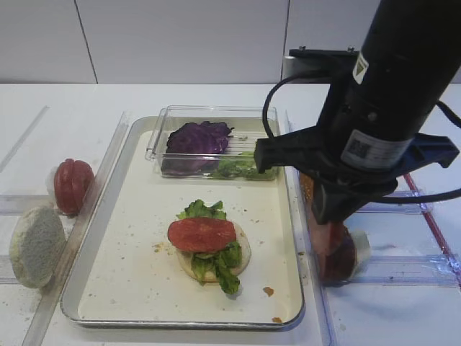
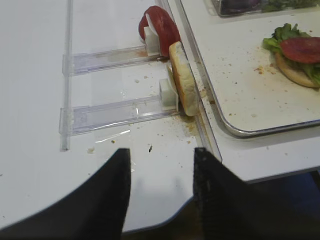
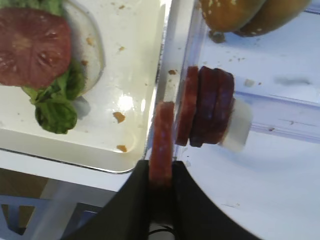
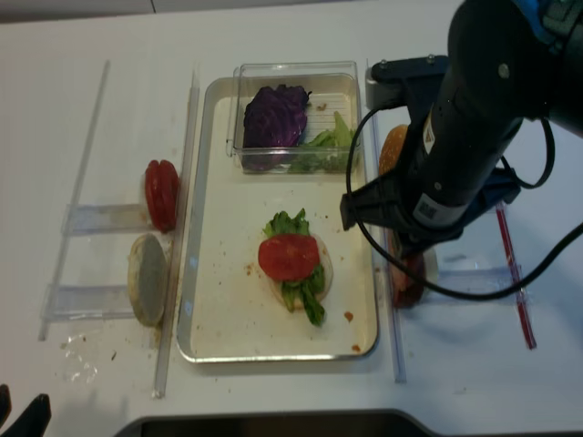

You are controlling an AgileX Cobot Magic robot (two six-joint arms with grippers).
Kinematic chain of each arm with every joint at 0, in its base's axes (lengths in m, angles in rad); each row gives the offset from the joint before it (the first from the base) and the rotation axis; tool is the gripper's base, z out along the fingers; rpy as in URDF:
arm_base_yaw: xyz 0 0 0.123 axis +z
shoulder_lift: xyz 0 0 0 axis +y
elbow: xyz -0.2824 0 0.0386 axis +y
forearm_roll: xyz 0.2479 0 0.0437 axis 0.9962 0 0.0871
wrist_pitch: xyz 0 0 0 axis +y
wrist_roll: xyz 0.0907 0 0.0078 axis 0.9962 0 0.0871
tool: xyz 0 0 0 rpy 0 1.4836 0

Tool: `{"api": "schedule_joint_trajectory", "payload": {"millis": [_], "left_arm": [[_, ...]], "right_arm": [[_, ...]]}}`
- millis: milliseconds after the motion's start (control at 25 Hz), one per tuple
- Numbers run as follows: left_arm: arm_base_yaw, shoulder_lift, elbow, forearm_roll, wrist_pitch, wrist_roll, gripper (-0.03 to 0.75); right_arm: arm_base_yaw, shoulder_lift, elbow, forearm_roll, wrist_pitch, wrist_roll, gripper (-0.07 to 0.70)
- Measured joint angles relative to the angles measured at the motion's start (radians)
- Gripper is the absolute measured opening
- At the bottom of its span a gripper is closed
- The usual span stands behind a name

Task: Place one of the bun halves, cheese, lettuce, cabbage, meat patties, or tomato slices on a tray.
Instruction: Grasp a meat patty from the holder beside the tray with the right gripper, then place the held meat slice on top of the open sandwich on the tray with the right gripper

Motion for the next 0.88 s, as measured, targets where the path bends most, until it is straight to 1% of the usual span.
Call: {"api": "schedule_joint_trajectory", "payload": {"millis": [560,720,880], "left_arm": [[0.0,0.0,0.0,0.0,0.0,0.0,0.285],[0.0,0.0,0.0,0.0,0.0,0.0,0.285],[0.0,0.0,0.0,0.0,0.0,0.0,0.285]], "right_arm": [[0.0,0.0,0.0,0.239,-0.183,-0.174,0.126],[0.0,0.0,0.028,0.329,-0.251,-0.23,0.126],[0.0,0.0,0.075,0.427,-0.314,-0.307,0.126]]}}
